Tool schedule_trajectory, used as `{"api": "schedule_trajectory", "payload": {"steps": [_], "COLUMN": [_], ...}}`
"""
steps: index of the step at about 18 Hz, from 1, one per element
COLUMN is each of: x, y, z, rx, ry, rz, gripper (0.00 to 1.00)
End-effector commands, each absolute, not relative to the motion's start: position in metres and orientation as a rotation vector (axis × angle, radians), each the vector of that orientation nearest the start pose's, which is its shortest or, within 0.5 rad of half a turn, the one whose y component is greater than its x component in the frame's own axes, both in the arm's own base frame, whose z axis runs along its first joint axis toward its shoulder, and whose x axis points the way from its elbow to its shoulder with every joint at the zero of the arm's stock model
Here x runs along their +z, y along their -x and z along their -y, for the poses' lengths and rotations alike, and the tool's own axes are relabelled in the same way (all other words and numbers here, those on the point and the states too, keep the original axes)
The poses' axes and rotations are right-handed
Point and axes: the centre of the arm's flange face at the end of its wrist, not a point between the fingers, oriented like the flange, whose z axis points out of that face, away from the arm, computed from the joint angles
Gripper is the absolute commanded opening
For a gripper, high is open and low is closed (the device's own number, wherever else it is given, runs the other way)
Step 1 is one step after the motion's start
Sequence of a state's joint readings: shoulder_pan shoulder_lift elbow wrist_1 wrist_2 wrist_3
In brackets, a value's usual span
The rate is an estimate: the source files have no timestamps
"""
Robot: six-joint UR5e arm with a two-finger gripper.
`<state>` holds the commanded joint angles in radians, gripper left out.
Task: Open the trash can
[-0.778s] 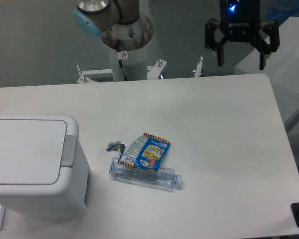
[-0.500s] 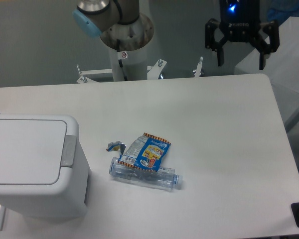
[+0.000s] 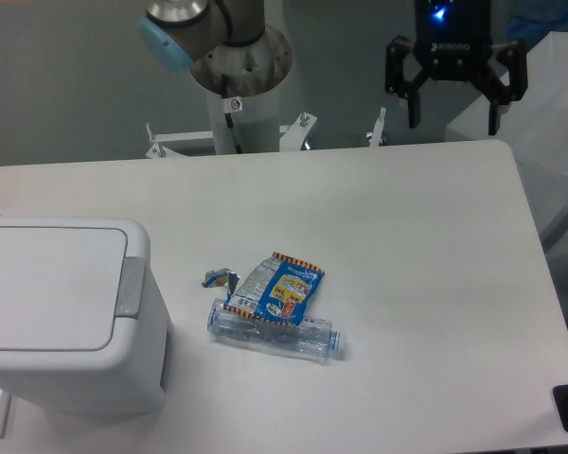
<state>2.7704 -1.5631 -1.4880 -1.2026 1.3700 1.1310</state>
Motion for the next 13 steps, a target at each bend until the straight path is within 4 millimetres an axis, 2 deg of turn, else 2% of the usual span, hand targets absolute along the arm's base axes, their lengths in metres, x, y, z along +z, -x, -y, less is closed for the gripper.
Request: {"api": "schedule_trajectory", "payload": {"steps": [3, 7, 13], "x": [0.582, 0.58, 0.58], "y": [0.425, 0.408, 0.372], "z": [-0.338, -0.357, -0.408], "rx": [0.441, 0.408, 0.399], "ry": [2.707, 2.698, 2.606], "rz": [0.162, 0.184, 0.347], "gripper": [1.0, 1.0, 1.0]}}
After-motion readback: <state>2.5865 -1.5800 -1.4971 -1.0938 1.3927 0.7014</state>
